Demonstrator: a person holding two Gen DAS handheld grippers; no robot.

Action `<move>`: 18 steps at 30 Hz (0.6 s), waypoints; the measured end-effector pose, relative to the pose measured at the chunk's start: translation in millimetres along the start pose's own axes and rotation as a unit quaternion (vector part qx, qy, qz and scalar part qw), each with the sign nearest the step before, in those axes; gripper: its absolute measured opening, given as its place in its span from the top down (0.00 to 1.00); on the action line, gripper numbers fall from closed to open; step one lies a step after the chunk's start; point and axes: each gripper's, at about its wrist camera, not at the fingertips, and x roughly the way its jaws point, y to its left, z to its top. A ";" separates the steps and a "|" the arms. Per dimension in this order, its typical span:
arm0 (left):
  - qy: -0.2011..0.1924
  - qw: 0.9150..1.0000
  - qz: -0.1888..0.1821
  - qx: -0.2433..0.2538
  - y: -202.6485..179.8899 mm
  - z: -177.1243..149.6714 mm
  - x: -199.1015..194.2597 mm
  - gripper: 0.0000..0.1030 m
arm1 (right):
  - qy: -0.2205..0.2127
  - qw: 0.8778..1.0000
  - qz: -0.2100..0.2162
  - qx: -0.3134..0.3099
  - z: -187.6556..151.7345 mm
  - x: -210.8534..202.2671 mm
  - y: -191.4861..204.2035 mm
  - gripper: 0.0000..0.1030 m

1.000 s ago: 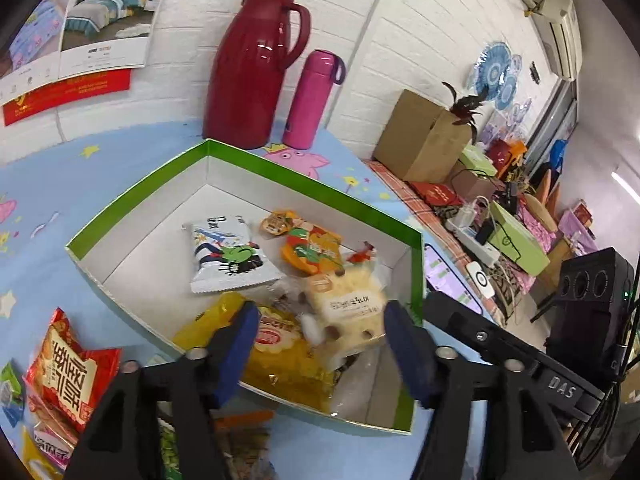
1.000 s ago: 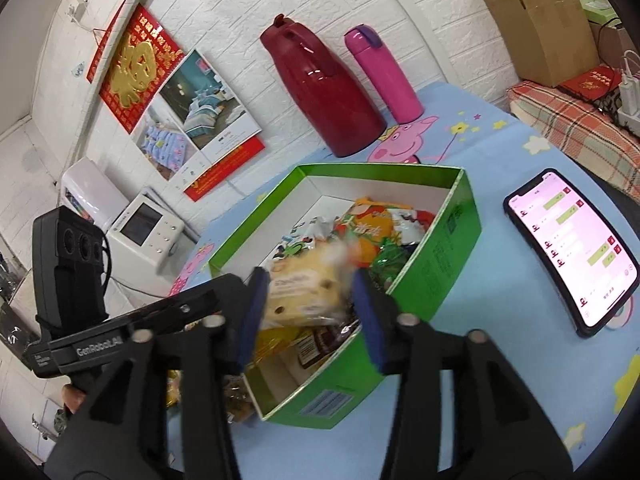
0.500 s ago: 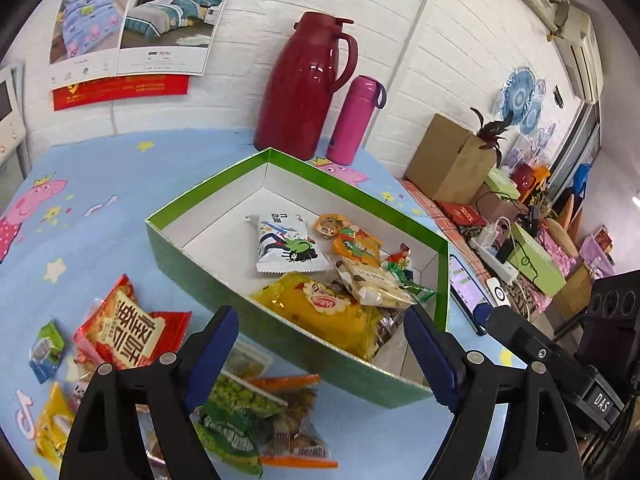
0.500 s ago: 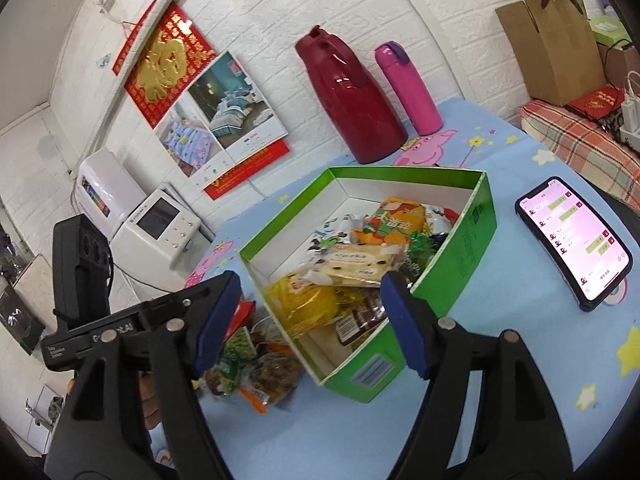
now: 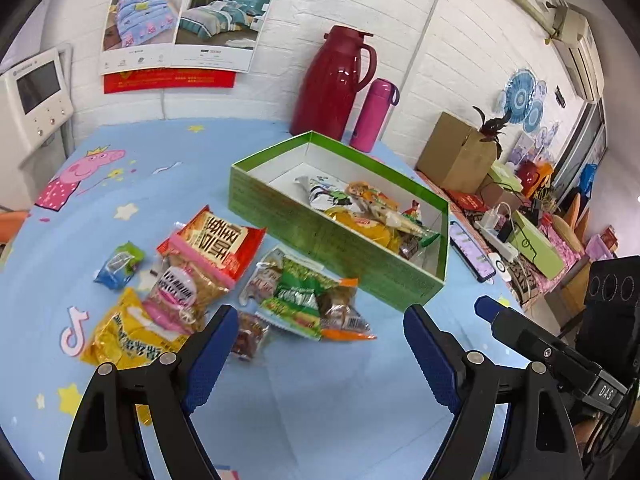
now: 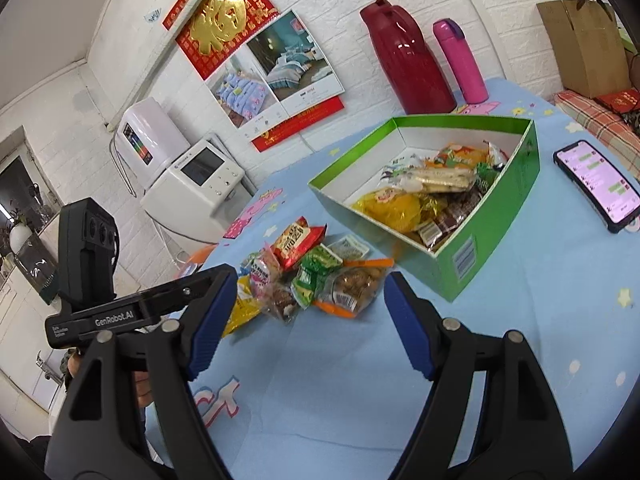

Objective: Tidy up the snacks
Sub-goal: 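Grasp the clear brown bread bag with the right gripper while the left gripper grasps the green pea bag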

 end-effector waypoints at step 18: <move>0.016 0.999 0.021 0.026 32.3 -13.2 8.7 0.21 | 0.107 0.988 -0.098 -0.043 -13.6 112.2 -0.3 0.48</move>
